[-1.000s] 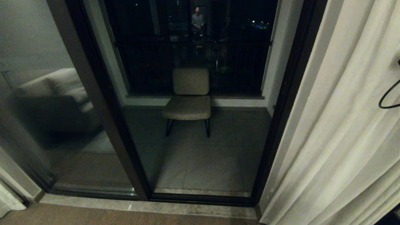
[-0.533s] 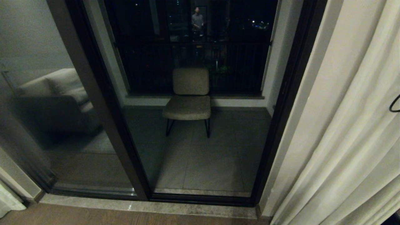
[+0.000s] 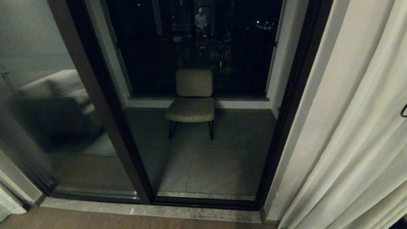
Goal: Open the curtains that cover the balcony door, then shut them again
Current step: Pull the inner curtains open on both sides, then close the inner curtains on both sides
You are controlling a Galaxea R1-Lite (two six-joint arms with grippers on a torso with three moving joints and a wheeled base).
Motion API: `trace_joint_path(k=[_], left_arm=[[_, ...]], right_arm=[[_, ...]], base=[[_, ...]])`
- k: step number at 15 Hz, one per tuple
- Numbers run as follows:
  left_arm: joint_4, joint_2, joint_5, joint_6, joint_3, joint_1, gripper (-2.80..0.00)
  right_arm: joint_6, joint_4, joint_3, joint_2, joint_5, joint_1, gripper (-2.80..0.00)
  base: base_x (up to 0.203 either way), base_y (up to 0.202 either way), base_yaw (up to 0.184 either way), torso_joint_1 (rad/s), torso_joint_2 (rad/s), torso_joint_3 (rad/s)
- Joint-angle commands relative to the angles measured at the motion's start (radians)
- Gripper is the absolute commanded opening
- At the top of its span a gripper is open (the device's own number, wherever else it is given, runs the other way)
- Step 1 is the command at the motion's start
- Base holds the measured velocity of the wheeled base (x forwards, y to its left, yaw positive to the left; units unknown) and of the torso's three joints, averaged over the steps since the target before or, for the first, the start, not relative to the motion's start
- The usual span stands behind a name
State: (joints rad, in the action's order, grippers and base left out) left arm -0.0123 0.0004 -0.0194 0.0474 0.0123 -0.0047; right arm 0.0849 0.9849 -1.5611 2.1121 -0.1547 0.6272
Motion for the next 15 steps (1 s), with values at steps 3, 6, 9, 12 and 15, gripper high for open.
trace_joint_path(k=[3, 6, 9, 12, 15], left_arm=[[0.000, 0.000, -0.001, 0.000, 0.000, 0.000, -2.80], [0.000, 0.000, -0.001, 0.000, 0.000, 0.000, -2.80], [0.000, 0.000, -0.001, 0.000, 0.000, 0.000, -2.80], [0.000, 0.000, -0.001, 0.000, 0.000, 0.000, -2.80], [0.000, 0.000, -0.001, 0.000, 0.000, 0.000, -2.80]], right_arm=[[0.009, 0.008, 0.200, -0.211, -0.044, -0.031, -2.80], [0.007, 0.002, 0.380, -0.382, -0.049, -0.090, -2.80], [0.007, 0.002, 0.594, -0.558, -0.050, -0.147, -2.80], [0.008, 0.002, 0.787, -0.709, -0.048, -0.188, -2.80], [0.008, -0.003, 0.935, -0.830, -0.048, -0.196, -2.80]], base=[[0.000, 0.000, 0.000, 0.000, 0.00, 0.000], [0.000, 0.000, 0.000, 0.000, 0.00, 0.000], [0.000, 0.000, 0.000, 0.000, 0.00, 0.000], [0.000, 0.000, 0.000, 0.000, 0.00, 0.000], [0.000, 0.000, 0.000, 0.000, 0.00, 0.000]])
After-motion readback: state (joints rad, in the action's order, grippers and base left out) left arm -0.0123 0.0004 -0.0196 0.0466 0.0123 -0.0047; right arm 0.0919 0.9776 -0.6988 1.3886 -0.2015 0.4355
